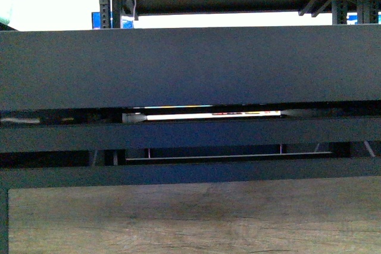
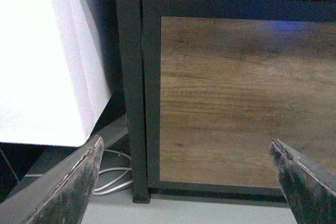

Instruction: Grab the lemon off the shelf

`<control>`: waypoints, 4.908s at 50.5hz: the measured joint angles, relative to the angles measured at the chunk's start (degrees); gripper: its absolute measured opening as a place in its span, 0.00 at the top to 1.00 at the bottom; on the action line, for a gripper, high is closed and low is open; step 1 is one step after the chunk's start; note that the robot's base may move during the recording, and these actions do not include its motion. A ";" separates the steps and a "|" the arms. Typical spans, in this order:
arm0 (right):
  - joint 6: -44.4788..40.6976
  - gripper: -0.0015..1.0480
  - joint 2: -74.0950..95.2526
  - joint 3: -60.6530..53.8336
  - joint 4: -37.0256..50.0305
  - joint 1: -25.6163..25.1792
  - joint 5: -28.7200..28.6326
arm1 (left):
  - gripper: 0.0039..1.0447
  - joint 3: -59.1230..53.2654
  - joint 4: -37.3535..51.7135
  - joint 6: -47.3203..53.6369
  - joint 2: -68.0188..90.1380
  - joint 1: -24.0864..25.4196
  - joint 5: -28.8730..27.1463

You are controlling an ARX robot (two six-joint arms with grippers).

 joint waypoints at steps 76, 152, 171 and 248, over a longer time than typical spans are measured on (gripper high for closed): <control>0.02 0.07 0.02 0.00 -0.02 0.02 0.04 | 0.07 0.00 0.00 0.00 0.11 0.00 0.04; 0.00 0.07 0.02 0.00 0.00 0.02 0.00 | 0.07 6.82 -2.93 -21.49 15.69 7.28 10.12; 0.00 0.07 0.02 0.00 0.00 0.02 0.00 | 0.07 39.43 3.82 -57.70 56.39 25.07 18.73; 0.00 0.07 0.02 0.00 0.00 0.02 0.00 | 0.82 88.56 -7.32 -73.85 108.08 26.40 4.33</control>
